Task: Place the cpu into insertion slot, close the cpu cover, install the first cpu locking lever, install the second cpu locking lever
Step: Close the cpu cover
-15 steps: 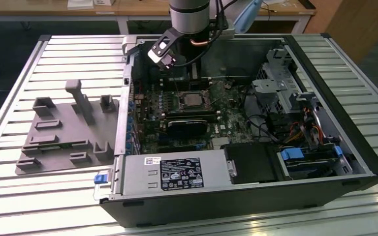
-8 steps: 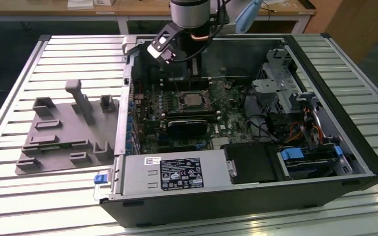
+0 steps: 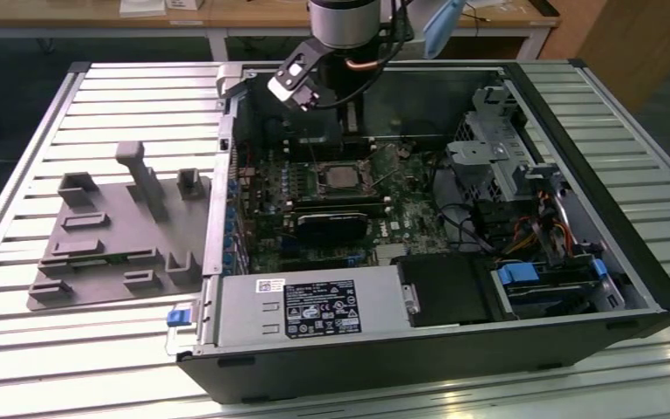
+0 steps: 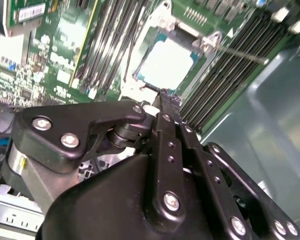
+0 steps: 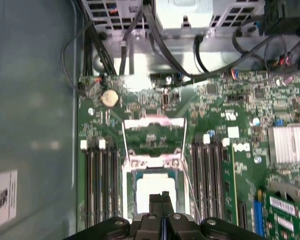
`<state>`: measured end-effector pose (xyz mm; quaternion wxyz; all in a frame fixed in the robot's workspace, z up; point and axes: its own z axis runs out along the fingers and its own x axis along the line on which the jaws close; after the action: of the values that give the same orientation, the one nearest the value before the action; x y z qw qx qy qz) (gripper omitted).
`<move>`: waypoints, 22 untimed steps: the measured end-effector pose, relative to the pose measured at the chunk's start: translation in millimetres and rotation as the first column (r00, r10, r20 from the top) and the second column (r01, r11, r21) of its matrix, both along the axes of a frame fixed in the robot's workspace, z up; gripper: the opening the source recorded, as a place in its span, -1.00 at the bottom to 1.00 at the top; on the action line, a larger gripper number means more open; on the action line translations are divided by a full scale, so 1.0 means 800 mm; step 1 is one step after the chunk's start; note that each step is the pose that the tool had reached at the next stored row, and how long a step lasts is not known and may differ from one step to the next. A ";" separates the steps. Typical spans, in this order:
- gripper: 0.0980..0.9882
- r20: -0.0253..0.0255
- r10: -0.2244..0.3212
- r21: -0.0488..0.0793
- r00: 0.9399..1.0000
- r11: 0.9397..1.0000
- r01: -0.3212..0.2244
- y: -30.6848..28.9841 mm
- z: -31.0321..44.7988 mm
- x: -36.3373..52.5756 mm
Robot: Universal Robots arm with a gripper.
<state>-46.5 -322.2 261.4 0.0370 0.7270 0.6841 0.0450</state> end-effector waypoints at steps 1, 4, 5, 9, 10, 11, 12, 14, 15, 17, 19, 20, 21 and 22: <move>-0.98 -0.001 0.000 0.000 1.000 1.000 0.000 0.0000 0.0000 0.004; -0.98 -0.006 0.000 0.000 1.000 1.000 0.000 0.0000 0.0000 0.016; -0.98 -0.007 0.000 0.000 1.000 1.000 0.000 0.0000 0.0000 0.020; -0.98 -0.013 0.000 0.000 1.000 1.000 0.000 0.0000 0.0000 0.036; -0.98 -0.015 0.000 0.000 1.000 1.000 0.000 0.0000 0.0000 0.041; -0.98 -0.016 0.000 0.000 1.000 1.000 0.000 0.0000 0.0000 0.045; -0.98 -0.018 0.000 0.000 1.000 1.000 0.000 0.0000 -0.0001 0.050; -0.98 -0.020 0.000 0.000 1.000 1.000 0.000 0.0000 -0.0001 0.059; -0.98 -0.022 0.000 0.000 1.000 1.000 0.000 0.0000 0.0000 0.063; -0.98 -0.025 0.000 0.000 1.000 1.000 0.000 0.0000 0.0001 0.073; -0.98 -0.028 0.000 0.000 1.000 1.000 0.000 0.0000 0.0000 0.083; -0.98 -0.029 0.000 0.000 1.000 1.000 0.000 0.0000 0.0000 0.088; -0.98 -0.031 0.000 0.000 1.000 1.000 0.000 0.0000 -0.0001 0.093; -0.98 -0.032 0.000 0.000 0.999 1.000 0.000 0.0000 -0.0001 0.097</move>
<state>31.4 -322.1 261.3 0.0260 0.7277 0.6846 0.0334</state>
